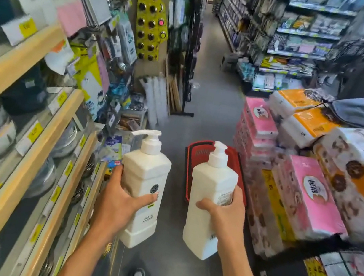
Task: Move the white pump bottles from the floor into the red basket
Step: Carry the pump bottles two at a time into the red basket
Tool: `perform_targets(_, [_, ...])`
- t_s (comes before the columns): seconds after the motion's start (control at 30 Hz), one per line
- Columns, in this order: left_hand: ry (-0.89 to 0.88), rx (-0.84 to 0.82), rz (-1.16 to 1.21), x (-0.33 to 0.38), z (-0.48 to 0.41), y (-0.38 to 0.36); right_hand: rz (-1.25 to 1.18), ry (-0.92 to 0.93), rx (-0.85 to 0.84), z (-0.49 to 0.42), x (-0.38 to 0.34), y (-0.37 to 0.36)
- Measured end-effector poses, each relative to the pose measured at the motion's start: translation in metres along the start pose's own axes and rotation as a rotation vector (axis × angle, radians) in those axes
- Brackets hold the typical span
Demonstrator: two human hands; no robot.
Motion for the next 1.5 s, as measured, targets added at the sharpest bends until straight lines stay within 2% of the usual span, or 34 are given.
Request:
perform_targets(0.6, [-0.015, -0.119, -0.026, -0.012, -0.203, -0.032, -0.019, -0.058, 0.148, -0.128, -0.052, -0.060])
perform_targets(0.97, [-0.013, -0.234, -0.073, -0.001, -0.311, -0.132, -0.094, -0.141, 0.211, -0.251, -0.060, -0.050])
perform_targets(1.3, [-0.122, -0.278, -0.117, 0.030, -0.395, -0.221, -0.175, -0.134, 0.263, -0.342, -0.087, -0.007])
perform_targets(1.5, [-0.176, -0.502, -0.023, 0.046, -0.431, -0.300, -0.206, -0.172, 0.418, -0.376, -0.087, 0.028])
Point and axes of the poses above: each hand's wrist, its own z-axis away from the middle knuckle, its own y-axis out of the back of the hand, x = y × z, the point moved 6 cm from there along -z, towards the middle knuckle, and after that the axes turned 10 degrees about -y, right-handed, at the moved point
